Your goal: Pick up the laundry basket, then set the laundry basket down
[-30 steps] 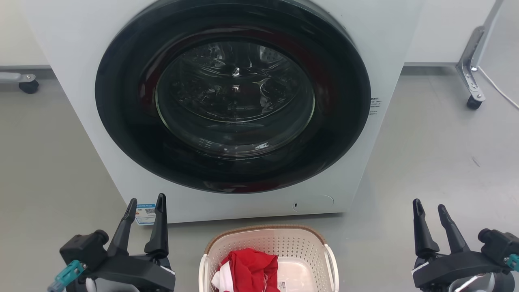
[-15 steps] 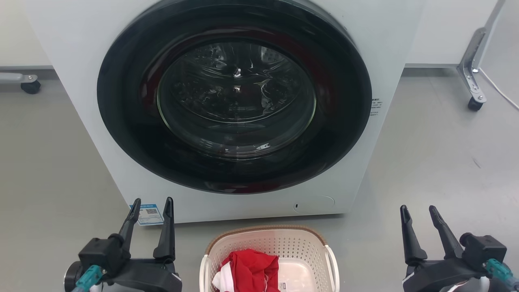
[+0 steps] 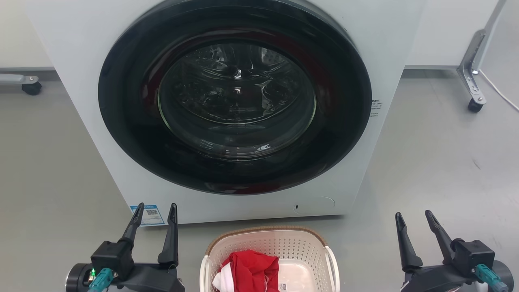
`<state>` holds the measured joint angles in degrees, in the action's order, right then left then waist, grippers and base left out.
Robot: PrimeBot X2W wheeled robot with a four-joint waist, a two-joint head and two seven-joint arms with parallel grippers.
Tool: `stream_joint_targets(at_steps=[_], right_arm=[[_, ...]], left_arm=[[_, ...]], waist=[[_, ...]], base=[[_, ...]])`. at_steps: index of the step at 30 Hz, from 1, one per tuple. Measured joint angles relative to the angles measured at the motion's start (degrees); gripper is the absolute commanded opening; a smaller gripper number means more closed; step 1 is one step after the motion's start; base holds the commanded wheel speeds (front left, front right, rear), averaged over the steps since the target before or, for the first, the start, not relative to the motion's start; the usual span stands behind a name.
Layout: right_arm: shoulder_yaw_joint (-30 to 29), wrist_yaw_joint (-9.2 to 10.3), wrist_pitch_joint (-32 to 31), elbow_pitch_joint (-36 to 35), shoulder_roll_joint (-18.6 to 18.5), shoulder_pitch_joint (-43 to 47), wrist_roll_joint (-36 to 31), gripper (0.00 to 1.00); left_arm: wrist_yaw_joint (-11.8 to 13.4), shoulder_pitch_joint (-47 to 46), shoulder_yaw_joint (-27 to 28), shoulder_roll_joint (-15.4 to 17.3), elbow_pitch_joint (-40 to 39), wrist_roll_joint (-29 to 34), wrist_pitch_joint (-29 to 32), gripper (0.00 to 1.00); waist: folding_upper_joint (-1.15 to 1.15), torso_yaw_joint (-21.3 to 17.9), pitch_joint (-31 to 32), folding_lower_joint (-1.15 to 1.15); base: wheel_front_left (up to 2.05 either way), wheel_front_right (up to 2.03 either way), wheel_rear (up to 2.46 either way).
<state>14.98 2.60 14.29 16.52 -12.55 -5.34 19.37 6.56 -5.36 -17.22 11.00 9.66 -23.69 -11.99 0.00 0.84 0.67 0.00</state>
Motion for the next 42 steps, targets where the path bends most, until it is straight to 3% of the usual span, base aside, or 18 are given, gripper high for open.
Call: stream_joint_targets(at_steps=[32, 42], right_arm=[[-0.97, -0.01, 0.0, 1.12, 0.1, 0.0, 0.01, 1.0], [-0.79, -0.09, 0.0, 0.11, 0.33, -0.31, -0.09, 1.0]], left_arm=[[0.49, 0.04, 1.13, -0.81, 1.14, 0.19, 1.31, 1.0], [0.49, 0.25, 1.3, -1.35, -0.18, 0.27, 1.8, 1.0]], waist=[[0.0, 0.27, -0.04, 0.0], [0.0, 0.16, -2.8, 0.0]], base=[[0.0, 0.0, 0.0], [0.0, 0.0, 0.0]])
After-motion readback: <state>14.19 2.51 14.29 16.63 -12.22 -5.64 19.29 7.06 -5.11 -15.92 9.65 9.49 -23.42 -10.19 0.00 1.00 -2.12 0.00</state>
